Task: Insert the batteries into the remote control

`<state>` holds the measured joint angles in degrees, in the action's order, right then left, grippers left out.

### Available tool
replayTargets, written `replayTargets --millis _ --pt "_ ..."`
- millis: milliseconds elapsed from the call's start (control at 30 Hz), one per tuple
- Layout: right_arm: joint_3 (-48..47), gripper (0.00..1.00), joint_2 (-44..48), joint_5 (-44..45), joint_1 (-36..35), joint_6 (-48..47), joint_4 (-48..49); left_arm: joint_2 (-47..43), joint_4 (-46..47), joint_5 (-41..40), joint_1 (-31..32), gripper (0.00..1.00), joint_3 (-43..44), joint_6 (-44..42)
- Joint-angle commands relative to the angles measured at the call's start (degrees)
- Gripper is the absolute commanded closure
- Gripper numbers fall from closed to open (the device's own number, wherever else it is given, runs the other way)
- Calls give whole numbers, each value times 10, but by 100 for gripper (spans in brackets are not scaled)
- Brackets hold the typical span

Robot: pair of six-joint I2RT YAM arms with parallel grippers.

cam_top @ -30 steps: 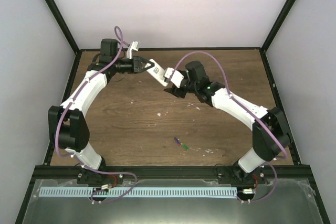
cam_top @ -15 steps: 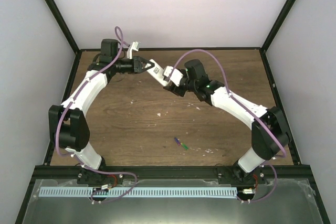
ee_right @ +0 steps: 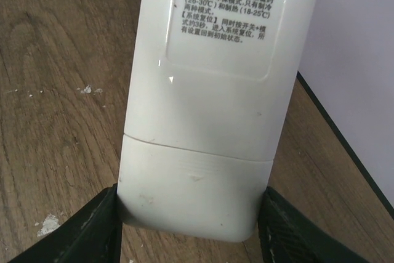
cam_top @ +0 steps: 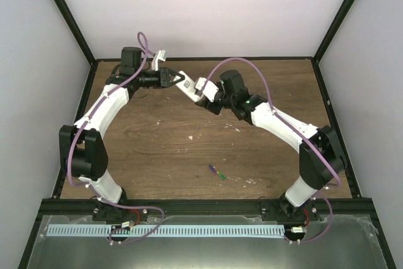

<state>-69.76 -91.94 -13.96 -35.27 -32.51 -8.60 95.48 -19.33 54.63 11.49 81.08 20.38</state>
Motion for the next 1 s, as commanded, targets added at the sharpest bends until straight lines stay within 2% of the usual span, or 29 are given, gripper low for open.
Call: replayTargets --millis 0,100,367,567,967 --pt "-32 55 -13 5 0 4 -4 5 14 16 0 100 -2 -3" --pt "-37 60 -17 17 1 2 -7 5 13 9 2 100 -3 -4" --pt "-79 64 -37 28 0 9 -63 2 8 -12 7 100 -2 -14" --pt "-107 64 -55 35 0 17 -117 2 -17 -45 13 100 5 -38" --pt "-106 64 -74 46 0 15 -161 -1 -30 -85 15 100 25 -51"
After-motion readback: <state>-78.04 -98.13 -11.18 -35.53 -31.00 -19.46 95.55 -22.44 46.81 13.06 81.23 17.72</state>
